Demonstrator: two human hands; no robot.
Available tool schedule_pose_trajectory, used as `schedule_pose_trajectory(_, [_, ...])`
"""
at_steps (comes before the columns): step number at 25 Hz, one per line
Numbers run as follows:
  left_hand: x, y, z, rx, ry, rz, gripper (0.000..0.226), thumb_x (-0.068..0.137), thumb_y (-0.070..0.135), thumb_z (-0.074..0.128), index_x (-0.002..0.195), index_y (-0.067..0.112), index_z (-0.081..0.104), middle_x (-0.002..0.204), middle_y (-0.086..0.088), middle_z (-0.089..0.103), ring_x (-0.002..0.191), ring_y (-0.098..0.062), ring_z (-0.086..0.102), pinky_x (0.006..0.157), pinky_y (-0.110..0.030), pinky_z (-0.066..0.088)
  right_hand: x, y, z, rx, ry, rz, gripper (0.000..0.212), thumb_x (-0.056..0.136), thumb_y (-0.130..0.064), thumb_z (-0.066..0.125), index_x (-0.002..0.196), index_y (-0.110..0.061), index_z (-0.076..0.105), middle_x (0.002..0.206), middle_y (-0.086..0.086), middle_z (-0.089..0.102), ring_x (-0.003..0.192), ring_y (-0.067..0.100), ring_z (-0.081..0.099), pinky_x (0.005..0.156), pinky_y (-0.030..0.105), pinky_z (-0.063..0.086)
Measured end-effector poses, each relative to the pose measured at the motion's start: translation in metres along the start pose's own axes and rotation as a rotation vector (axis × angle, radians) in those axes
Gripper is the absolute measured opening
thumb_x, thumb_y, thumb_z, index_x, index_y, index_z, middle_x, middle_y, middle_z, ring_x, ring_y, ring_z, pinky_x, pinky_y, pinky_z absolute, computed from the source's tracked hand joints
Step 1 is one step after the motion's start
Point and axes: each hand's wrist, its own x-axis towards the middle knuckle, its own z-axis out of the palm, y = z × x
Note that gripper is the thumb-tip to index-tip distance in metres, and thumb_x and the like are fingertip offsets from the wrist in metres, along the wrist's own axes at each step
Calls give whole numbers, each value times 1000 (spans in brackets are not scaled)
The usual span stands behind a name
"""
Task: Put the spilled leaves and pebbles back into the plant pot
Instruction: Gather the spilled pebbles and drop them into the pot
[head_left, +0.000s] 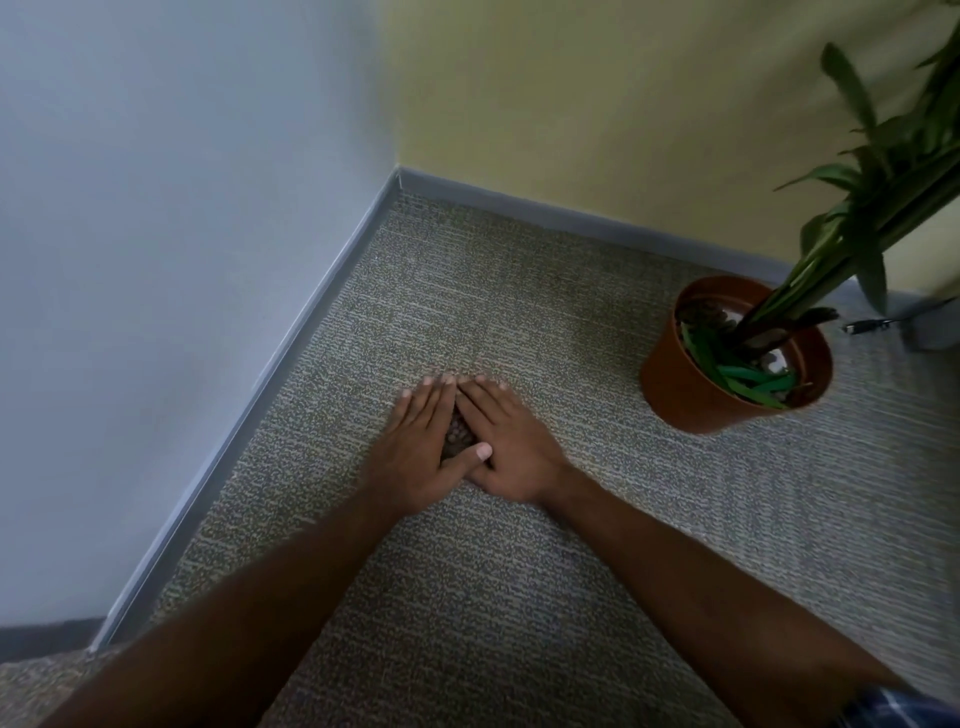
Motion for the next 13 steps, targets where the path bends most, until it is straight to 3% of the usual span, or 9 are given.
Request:
schedule_pose_trajectory(3, [-16, 10, 5, -52, 41, 46, 107, 99, 85, 22, 174, 11, 5, 183, -5, 5, 171, -17, -5, 140, -44, 2, -17, -10, 4, -46, 41, 30, 84, 106, -59, 40, 172, -10, 25, 180, 13, 24, 170, 31, 17, 137, 54, 17])
schedule_pose_trajectory(8, [-23, 19, 2, -66, 67, 131, 101, 101, 80, 35, 174, 13, 12, 184, -3, 3, 171, -18, -2, 139, -49, 10, -45, -7, -9, 0, 35, 63, 85, 107, -63, 40, 174, -15, 21, 183, 10, 18, 171, 28, 10, 137, 57, 17])
schedule_pose_trajectory(10, [-16, 14, -6, -28, 97, 99, 103, 100, 83, 33, 173, 13, 14, 184, -5, 4, 171, -20, -2, 139, -50, 6, -53, 0, -20, 97, 32, 183, 93, 104, -76, 41, 175, -20, 17, 184, 5, 12, 172, 25, 4, 138, 54, 16])
schedule_pose_trajectory(13, [0, 0, -17, -5, 46, 24, 108, 97, 86, 29, 173, 12, 7, 183, -10, -2, 171, -26, -6, 138, -54, 2, -66, 12, -29, 179, -49, 358, 120, 88, -99, 37, 175, -25, -2, 185, -1, -10, 171, 21, -14, 135, 47, 3])
